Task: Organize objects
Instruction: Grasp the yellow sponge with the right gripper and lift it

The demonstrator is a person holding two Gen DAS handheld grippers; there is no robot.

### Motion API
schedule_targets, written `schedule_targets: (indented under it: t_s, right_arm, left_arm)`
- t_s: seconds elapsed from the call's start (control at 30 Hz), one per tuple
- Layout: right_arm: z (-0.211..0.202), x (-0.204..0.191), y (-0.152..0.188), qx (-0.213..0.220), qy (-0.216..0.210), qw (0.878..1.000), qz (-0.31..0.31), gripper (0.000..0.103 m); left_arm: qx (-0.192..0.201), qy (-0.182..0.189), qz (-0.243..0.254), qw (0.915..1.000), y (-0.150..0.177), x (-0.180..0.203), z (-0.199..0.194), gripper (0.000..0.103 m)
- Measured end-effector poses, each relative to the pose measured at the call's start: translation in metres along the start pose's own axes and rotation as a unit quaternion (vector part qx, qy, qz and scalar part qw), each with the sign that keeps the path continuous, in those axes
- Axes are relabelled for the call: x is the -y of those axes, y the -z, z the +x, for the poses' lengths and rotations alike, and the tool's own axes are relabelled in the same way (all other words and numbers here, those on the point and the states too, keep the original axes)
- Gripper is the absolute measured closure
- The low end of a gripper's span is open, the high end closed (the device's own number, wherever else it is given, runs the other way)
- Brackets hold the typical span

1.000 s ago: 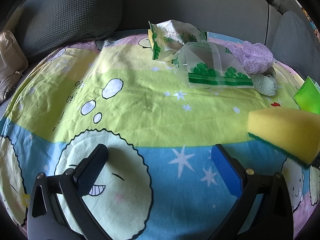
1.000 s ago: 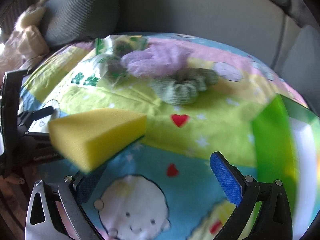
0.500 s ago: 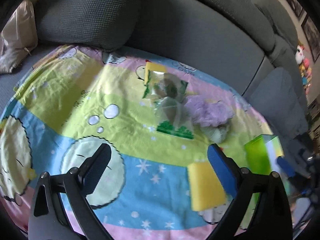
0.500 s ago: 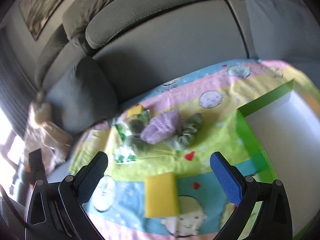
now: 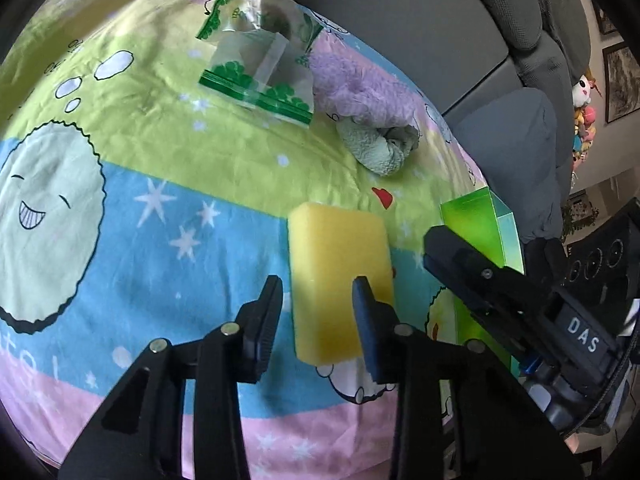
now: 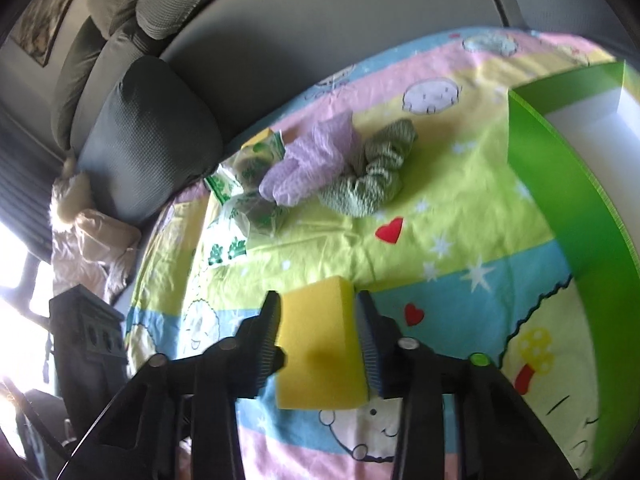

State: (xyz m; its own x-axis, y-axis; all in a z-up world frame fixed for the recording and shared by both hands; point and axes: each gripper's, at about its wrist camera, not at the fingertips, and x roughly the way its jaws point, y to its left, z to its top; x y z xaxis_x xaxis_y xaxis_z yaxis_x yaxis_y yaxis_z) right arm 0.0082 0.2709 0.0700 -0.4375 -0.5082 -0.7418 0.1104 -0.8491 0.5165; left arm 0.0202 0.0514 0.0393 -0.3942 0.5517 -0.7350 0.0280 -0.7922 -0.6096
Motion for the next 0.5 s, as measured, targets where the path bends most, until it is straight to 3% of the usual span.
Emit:
schedule_targets:
  t_s: [0.07,0.5]
  right_arm:
    - [0.006,0.001,0.002,-0.01,0.008,1.0,0.002,0.072]
    - [0.033,0.008,0.008,-0.06,0.037,0.997,0.014,0.072]
  left_arm:
    - [-0.001,0.001,0.01,1.0,0.002,0.006,0.001,0.07]
    - [-0.006,-0.011,0.044,0.999,0.011,0.015,0.017,0.079]
